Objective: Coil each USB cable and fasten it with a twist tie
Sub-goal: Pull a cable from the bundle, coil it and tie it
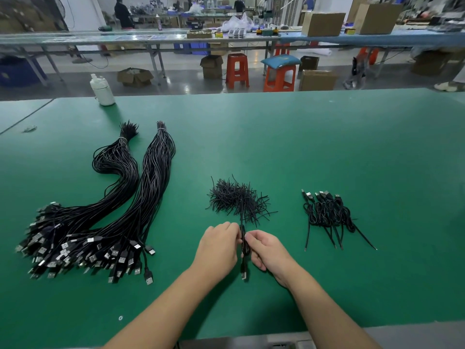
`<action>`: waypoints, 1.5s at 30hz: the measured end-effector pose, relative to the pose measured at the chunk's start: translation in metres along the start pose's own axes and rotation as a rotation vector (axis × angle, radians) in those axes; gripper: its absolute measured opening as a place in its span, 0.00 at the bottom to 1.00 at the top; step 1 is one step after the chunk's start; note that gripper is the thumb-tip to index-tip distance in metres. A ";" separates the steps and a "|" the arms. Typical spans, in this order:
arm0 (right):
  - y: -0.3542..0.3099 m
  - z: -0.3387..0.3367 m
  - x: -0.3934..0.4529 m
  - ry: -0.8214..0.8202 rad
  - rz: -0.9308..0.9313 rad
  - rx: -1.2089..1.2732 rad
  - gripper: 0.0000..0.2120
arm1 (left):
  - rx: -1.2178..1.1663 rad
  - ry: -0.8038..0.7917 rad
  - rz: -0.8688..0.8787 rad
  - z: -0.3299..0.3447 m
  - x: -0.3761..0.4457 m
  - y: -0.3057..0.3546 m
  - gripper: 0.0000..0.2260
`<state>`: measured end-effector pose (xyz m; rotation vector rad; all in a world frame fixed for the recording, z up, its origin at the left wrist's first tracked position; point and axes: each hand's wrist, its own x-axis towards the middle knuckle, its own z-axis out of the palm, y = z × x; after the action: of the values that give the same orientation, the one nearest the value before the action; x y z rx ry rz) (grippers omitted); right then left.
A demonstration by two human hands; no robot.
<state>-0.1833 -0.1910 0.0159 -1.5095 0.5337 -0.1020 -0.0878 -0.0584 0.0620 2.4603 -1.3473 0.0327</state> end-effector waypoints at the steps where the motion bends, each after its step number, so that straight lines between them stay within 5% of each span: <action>1: 0.000 0.000 0.000 0.011 0.009 0.007 0.10 | 0.020 -0.011 0.011 0.001 -0.001 -0.002 0.01; 5: -0.003 0.002 0.000 0.013 0.033 0.011 0.04 | 0.124 -0.064 0.140 0.004 -0.005 -0.006 0.07; 13: -0.005 -0.004 -0.005 -0.092 -0.010 0.214 0.11 | -0.195 -0.040 -0.102 0.000 0.000 -0.006 0.06; 24: -0.003 0.000 -0.002 0.036 -0.042 0.182 0.07 | -0.432 -0.066 -0.227 0.001 0.002 0.000 0.08; 35: -0.006 0.001 -0.005 0.067 0.030 0.129 0.10 | 0.047 0.079 0.230 0.006 0.000 0.001 0.09; 40: -0.013 0.000 -0.010 0.013 0.037 0.106 0.17 | 0.098 0.214 0.342 0.008 -0.004 -0.004 0.11; 45: -0.017 0.000 -0.013 -0.038 0.032 0.081 0.15 | 0.083 0.334 0.426 0.016 -0.009 -0.014 0.13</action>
<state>-0.1905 -0.1868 0.0356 -1.4208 0.5170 -0.0692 -0.0836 -0.0486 0.0409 2.0616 -1.7027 0.5812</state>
